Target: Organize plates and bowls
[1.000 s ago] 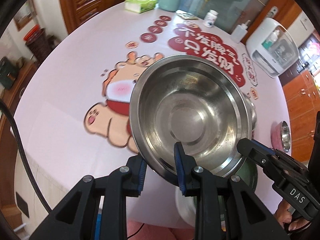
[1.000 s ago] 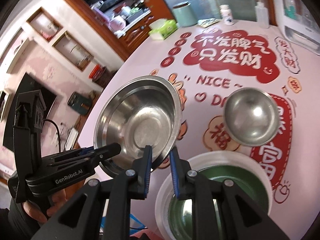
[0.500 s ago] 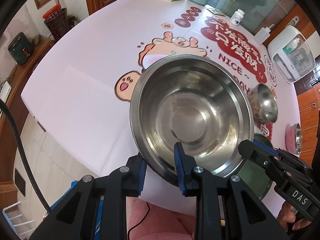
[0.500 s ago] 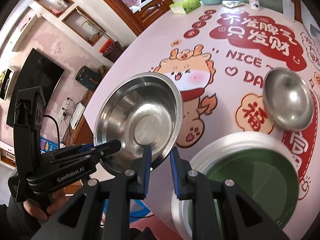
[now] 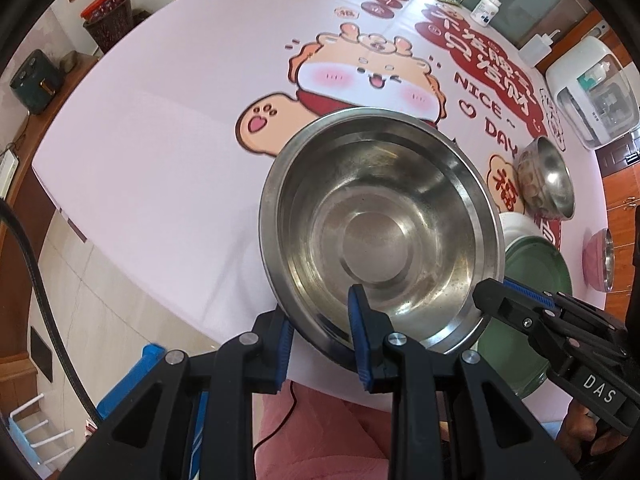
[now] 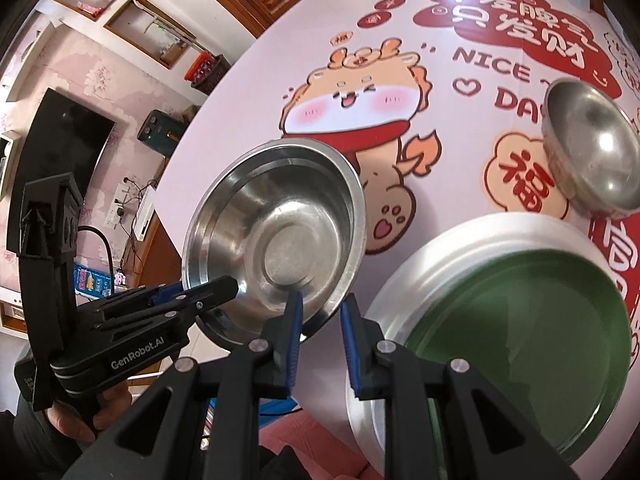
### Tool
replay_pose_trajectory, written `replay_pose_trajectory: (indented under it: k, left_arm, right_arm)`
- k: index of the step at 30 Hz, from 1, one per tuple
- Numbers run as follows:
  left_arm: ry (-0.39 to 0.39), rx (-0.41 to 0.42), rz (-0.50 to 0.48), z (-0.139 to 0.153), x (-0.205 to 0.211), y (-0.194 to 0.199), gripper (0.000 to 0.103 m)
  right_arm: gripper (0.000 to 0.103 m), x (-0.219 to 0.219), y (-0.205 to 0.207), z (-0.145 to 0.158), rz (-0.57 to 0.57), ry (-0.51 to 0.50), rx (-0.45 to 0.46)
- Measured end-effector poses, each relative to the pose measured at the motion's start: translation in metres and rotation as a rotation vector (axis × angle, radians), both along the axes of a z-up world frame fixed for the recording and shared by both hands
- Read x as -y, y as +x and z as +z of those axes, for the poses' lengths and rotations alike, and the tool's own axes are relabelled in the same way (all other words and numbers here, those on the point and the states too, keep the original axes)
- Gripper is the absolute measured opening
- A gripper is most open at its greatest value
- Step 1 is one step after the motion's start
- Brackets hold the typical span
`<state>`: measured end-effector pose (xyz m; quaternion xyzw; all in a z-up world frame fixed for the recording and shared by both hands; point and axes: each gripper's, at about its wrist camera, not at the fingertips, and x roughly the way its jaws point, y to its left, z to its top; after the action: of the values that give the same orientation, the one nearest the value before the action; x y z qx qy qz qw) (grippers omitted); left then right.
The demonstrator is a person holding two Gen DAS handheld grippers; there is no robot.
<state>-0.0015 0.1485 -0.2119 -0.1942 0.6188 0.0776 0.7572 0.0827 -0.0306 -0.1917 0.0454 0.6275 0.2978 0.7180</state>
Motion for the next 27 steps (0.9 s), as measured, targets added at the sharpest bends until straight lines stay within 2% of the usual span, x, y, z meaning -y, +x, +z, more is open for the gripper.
replay_pose_trajectory:
  k: [5,18,27]
  left_arm:
    - [-0.039,-0.021,0.016,-0.01,-0.002,-0.004,0.025]
    - [-0.046,-0.033,0.026,-0.02,-0.004,-0.005,0.025]
    - [-0.057,-0.027,0.032,-0.023,-0.009,-0.007,0.033]
  right_arm:
    - [0.021,0.0,-0.004,-0.006,0.012,-0.016,-0.02]
    - [0.024,-0.01,-0.008,-0.013,0.053,-0.054,-0.025]
    - [0.025,-0.009,-0.01,-0.014,0.053,-0.066,-0.029]
